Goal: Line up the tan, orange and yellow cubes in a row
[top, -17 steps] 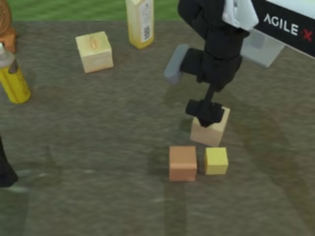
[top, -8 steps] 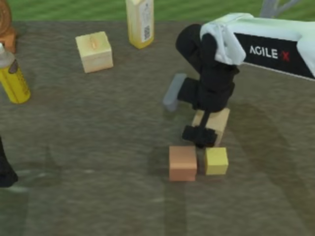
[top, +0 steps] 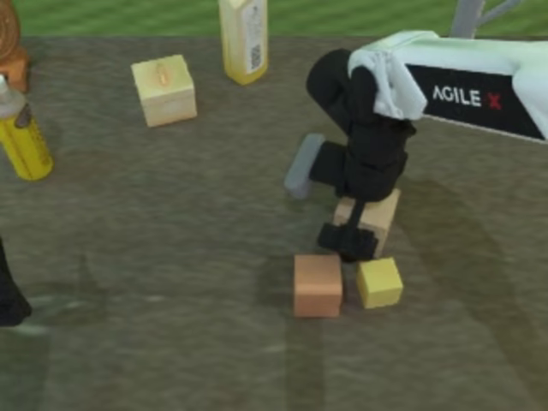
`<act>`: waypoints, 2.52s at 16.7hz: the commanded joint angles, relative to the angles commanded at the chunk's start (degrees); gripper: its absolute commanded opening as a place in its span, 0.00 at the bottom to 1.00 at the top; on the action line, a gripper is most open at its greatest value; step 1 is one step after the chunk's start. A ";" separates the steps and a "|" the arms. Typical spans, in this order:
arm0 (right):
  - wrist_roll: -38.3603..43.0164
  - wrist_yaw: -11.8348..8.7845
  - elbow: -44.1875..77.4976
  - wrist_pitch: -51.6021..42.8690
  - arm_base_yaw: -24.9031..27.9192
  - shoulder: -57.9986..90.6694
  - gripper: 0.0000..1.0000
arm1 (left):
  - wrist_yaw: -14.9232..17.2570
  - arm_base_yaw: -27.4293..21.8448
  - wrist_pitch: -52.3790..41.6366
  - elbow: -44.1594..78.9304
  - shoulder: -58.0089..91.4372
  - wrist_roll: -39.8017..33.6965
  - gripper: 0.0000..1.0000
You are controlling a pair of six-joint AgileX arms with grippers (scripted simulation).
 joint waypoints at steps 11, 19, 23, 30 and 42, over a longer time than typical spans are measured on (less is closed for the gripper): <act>0.00 0.00 0.00 0.00 0.00 0.00 0.00 | 0.00 0.00 0.00 0.00 0.00 0.00 1.00; 0.25 -0.22 0.00 -0.35 0.09 -0.75 0.00 | 0.00 0.00 0.00 0.00 0.00 0.00 1.00; 0.30 -0.25 2.77 -4.12 0.13 -1.51 0.00 | 0.00 0.00 0.00 0.00 0.00 0.00 1.00; 0.14 -0.26 10.03 -13.93 0.59 -4.30 0.00 | 0.00 0.00 0.00 0.00 0.00 0.00 1.00; 0.12 -0.12 32.18 -25.61 9.78 7.88 0.00 | 0.00 0.00 0.00 0.00 0.00 0.00 1.00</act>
